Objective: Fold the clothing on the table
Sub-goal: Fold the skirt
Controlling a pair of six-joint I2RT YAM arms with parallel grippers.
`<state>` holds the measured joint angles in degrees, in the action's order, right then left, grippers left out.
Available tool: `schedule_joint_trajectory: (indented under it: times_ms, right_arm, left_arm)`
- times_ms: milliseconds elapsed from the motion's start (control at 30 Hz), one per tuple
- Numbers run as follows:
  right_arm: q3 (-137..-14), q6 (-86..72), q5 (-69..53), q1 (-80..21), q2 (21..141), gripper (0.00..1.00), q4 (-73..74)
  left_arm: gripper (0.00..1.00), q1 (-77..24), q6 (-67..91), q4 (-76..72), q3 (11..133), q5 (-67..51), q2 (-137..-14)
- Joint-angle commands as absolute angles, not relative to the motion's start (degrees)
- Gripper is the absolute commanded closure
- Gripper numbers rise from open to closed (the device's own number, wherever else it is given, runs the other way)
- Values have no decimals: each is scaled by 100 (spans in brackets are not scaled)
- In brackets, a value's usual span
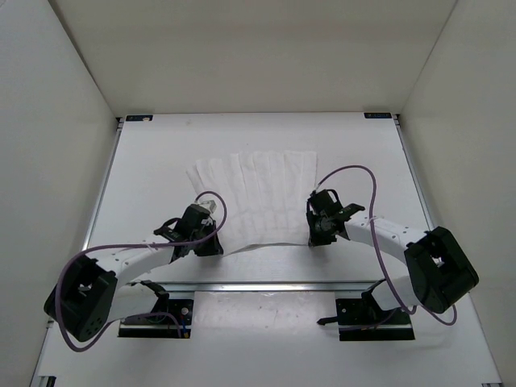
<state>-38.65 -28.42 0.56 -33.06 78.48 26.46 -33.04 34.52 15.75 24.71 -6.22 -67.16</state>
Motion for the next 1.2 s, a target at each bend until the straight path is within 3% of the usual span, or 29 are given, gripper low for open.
schedule_joint_trajectory:
  times_ms: [0, 467, 900, 1167]
  right_arm:
    - [-3849, -2865, 149, -3349, 7840, 100, 2435]
    - [-5167, -2233, 510, -3182, 6426, 100, 3910]
    - [-4149, -2821, 62, -3938, 5557, 100, 4973]
    - [-4745, -2734, -1292, -3709, 4922, 100, 5633]
  left_arm:
    - [100, -3323, 3419, 1485, 2522, -475, -6811]
    - [100, -2918, 2689, 3304, 4270, -53, -5907]
    - [100, -3314, 3111, 4139, 3533, -562, -4661]
    - [100, -3208, 3401, 4641, 3691, -1204, -3999]
